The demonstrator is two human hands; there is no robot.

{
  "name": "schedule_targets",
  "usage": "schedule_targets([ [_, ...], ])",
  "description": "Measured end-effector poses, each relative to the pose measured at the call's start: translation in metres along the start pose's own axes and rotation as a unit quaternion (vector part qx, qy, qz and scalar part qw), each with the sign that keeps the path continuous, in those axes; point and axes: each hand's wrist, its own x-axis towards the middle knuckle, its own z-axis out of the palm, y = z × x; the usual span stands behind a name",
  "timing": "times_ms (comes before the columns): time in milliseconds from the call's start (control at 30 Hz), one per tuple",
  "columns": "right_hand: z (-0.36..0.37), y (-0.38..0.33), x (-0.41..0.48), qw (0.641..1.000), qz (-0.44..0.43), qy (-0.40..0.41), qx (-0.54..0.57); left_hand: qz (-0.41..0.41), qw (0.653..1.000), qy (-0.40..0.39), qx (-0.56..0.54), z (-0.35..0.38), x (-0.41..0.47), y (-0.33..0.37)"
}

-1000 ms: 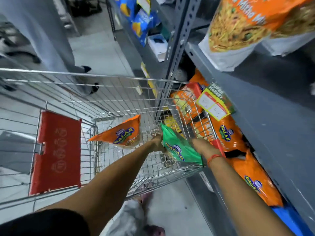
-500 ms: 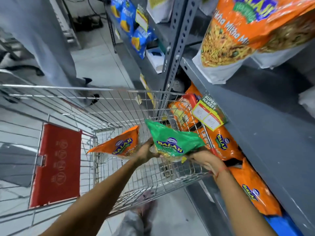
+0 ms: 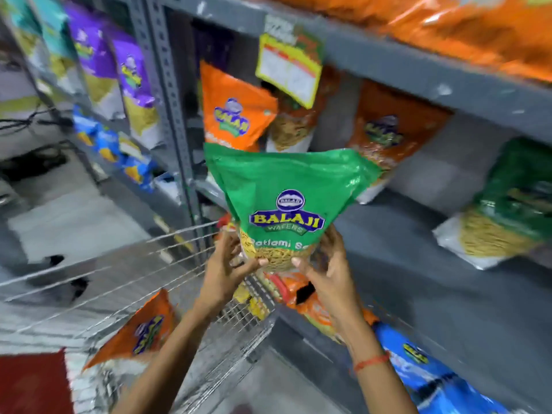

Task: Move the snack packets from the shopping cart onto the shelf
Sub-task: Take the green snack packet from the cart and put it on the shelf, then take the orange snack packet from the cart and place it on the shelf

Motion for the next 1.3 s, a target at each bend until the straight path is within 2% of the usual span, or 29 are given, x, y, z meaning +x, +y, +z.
schedule_targets([
  [167,-0.09,-0.021,-0.03,0.989,-0.05,0.14,-0.014,0.02,0.997,-0.066,-0.025,0.12,-0.004,0.026],
  [367,-0.195,0.0,-0.085,0.956,-0.033,0.29,-0.025,0.009,0.976,-0.216,-0.02,0.243,-0.031,0.021],
  [533,-0.25,0.021,-0.114,0.913,-0.007,0.407,-0.001,0.008,0.956,-0.292,0.029,0.316,-0.047,0.008],
  [633,-0.268,0.027,-0.115,0.907,0.012,0.421,0.024,0.005,0.953,-0.301,0.044,0.337,-0.047,0.006],
  [867,-0.269,0.035,-0.117,0.903,0.05,0.427,-0.015,-0.004,0.951,-0.296,0.095,0.343,-0.053,0.008],
  [933,-0.25,0.033,-0.12,0.854,0.029,0.506,-0.12,0.034,0.954,-0.277,0.109,0.327,-0.058,0.012],
  [967,-0.24,0.026,-0.12,0.818,-0.017,0.55,-0.168,0.072,0.956,-0.262,0.111,0.318,-0.061,0.018],
  [1000,-0.225,0.021,-0.118,0.797,-0.06,0.568,-0.195,0.101,0.959,-0.239,0.113,0.304,-0.064,0.02],
  [1033,-0.208,0.017,-0.113,0.794,-0.095,0.563,-0.208,0.121,0.964,-0.209,0.112,0.287,-0.067,0.022],
  [1067,-0.19,0.014,-0.108,0.802,-0.12,0.544,-0.218,0.139,0.968,-0.181,0.107,0.27,-0.069,0.023],
  [1167,-0.123,0.013,-0.087,0.859,-0.145,0.44,-0.219,0.161,0.977,-0.079,0.111,0.206,-0.069,0.014],
  [1300,-0.021,0.021,-0.051,0.917,-0.154,0.309,-0.2,0.13,0.979,0.052,0.151,0.114,-0.057,-0.013],
])
